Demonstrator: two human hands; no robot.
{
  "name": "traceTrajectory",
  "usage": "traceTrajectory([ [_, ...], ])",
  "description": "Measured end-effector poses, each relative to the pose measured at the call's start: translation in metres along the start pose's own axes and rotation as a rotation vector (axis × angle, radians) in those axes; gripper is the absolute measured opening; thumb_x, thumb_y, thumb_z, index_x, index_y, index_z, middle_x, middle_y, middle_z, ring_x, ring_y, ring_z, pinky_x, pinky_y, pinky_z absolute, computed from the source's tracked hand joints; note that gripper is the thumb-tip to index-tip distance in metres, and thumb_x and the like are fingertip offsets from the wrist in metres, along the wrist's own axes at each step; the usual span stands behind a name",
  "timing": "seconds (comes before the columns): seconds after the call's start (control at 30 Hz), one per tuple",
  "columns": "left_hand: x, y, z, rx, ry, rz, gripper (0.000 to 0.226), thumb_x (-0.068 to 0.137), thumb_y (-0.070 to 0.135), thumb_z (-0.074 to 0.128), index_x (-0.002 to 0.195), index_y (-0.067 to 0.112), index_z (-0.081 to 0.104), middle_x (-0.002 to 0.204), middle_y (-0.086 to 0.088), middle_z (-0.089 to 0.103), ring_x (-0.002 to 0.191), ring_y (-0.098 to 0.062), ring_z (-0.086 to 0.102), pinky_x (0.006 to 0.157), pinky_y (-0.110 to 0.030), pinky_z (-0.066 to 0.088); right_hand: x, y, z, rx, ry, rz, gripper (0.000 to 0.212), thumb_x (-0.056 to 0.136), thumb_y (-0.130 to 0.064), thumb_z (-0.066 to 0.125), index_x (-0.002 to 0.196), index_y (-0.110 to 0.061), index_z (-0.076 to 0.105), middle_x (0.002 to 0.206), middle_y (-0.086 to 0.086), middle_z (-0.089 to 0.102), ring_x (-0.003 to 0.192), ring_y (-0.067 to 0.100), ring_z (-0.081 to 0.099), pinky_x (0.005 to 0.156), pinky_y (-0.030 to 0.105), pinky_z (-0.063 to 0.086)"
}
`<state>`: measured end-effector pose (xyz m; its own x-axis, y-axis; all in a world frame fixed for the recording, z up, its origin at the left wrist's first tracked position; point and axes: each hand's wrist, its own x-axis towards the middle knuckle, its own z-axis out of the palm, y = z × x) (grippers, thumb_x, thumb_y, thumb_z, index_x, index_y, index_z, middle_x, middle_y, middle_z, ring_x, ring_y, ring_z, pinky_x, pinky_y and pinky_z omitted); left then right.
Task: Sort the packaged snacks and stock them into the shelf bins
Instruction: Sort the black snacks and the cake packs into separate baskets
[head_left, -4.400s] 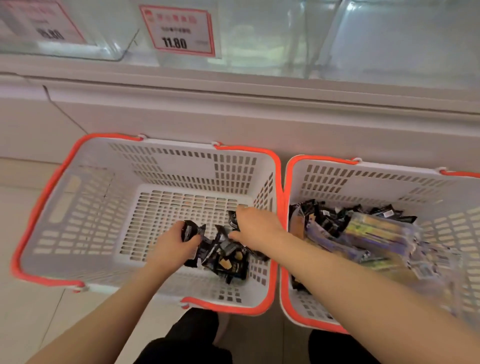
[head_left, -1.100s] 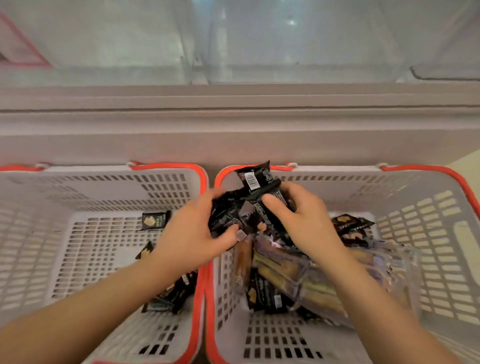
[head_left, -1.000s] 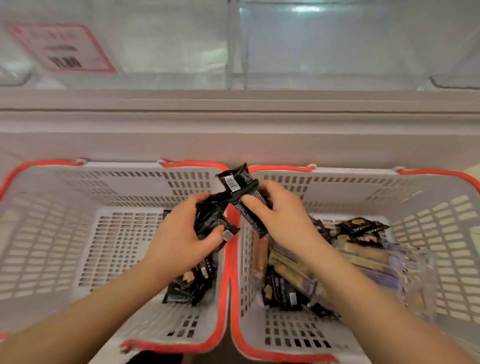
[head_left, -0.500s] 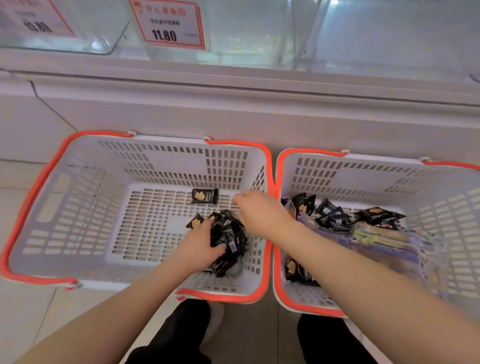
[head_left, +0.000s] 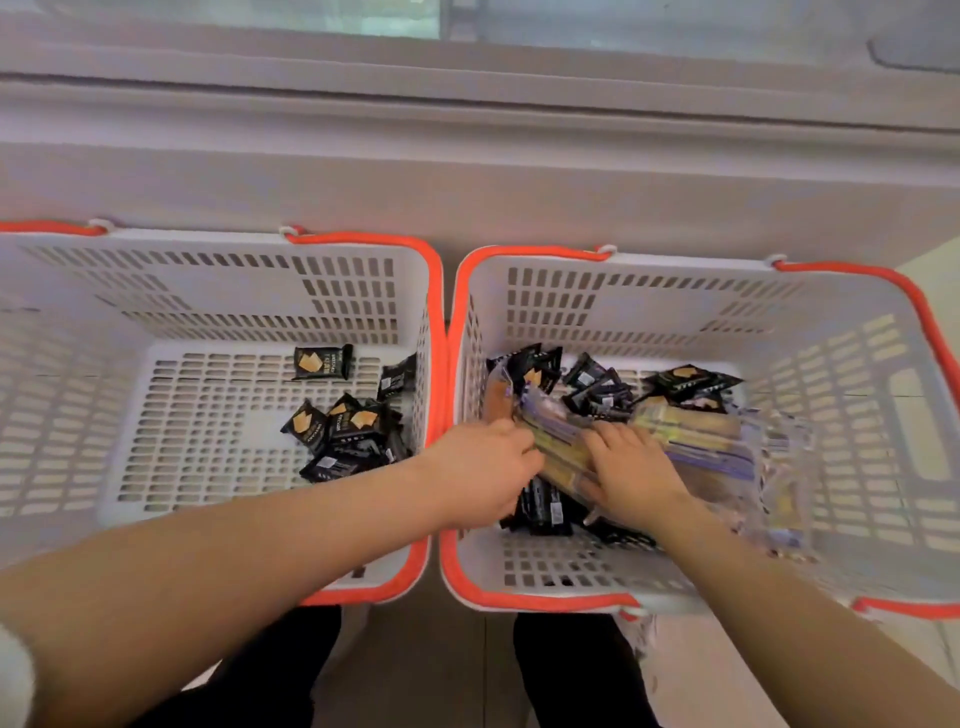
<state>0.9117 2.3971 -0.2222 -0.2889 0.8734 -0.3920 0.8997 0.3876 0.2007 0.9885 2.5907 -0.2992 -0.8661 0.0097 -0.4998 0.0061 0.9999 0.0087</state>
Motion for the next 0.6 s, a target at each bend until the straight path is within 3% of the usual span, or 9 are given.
traceTrajectory([
  [0.07, 0.025, 0.003, 0.009, 0.125, -0.122, 0.0, 0.034, 0.089, 0.012, 0.048, 0.123, 0.006, 0.048, 0.123, -0.011, 0.048, 0.112, -0.026, 0.044, 0.087, -0.037, 0.041, 0.007, -0.002, 0.011, -0.042, -0.035, 0.025, 0.085, 0.081, -0.061, 0.053, 0.145, -0.015, 0.02, 0.148, 0.009, 0.03, 0.137, 0.025, 0.027, 0.114, 0.043, 0.014],
  [0.13, 0.048, 0.001, 0.017, 0.28, -0.231, 0.013, 0.038, 0.091, 0.012, 0.049, 0.129, 0.005, 0.047, 0.13, -0.013, 0.046, 0.118, -0.028, 0.041, 0.095, -0.038, 0.038, 0.015, -0.006, 0.019, -0.09, -0.053, 0.03, 0.099, 0.078, -0.063, 0.056, 0.148, -0.015, 0.007, 0.15, 0.011, 0.026, 0.138, 0.028, 0.024, 0.115, 0.048, 0.009],
  [0.23, 0.074, -0.005, 0.025, 0.428, -0.367, 0.042, 0.042, 0.094, 0.016, 0.048, 0.135, 0.008, 0.045, 0.138, -0.012, 0.041, 0.126, -0.029, 0.037, 0.108, -0.041, 0.027, 0.024, -0.001, 0.019, -0.127, -0.001, 0.027, 0.073, 0.087, -0.033, 0.056, 0.144, -0.014, 0.017, 0.139, 0.013, 0.038, 0.128, 0.03, 0.036, 0.11, 0.047, 0.021],
  [0.33, 0.089, -0.014, 0.029, 0.458, -0.554, 0.138, 0.04, 0.096, 0.022, 0.047, 0.135, 0.014, 0.045, 0.139, -0.009, 0.042, 0.126, -0.028, 0.039, 0.106, -0.042, 0.033, 0.027, 0.02, 0.01, -0.084, 0.068, 0.058, 0.057, 0.082, -0.015, 0.059, 0.132, -0.013, 0.032, 0.127, 0.013, 0.046, 0.118, 0.032, 0.042, 0.1, 0.042, 0.032],
  [0.4, 0.093, -0.021, 0.029, 0.452, -0.623, 0.203, 0.042, 0.097, 0.029, 0.047, 0.137, 0.017, 0.042, 0.141, -0.007, 0.041, 0.128, -0.027, 0.038, 0.107, -0.043, 0.033, 0.024, 0.042, 0.007, -0.031, 0.127, 0.128, 0.052, 0.082, -0.015, 0.057, 0.129, -0.014, 0.034, 0.124, 0.012, 0.047, 0.116, 0.031, 0.044, 0.096, 0.041, 0.035],
  [0.5, 0.1, -0.031, 0.026, 0.387, -0.648, 0.217, 0.051, 0.093, 0.039, 0.053, 0.138, 0.018, 0.04, 0.136, -0.006, 0.045, 0.126, -0.028, 0.04, 0.108, -0.046, 0.033, 0.015, 0.076, 0.003, 0.051, 0.195, 0.309, 0.055, 0.088, -0.032, 0.054, 0.134, -0.013, 0.032, 0.126, 0.012, 0.047, 0.117, 0.032, 0.045, 0.094, 0.04, 0.036],
  [0.6, 0.11, -0.03, 0.025, 0.434, -0.675, 0.275, 0.044, 0.088, 0.032, 0.06, 0.128, 0.016, 0.051, 0.123, -0.005, 0.056, 0.118, -0.027, 0.049, 0.101, -0.044, 0.041, 0.008, 0.101, 0.002, 0.147, 0.204, 0.532, 0.064, 0.089, -0.038, 0.053, 0.14, -0.01, 0.027, 0.131, 0.014, 0.045, 0.121, 0.033, 0.043, 0.095, 0.042, 0.036],
])
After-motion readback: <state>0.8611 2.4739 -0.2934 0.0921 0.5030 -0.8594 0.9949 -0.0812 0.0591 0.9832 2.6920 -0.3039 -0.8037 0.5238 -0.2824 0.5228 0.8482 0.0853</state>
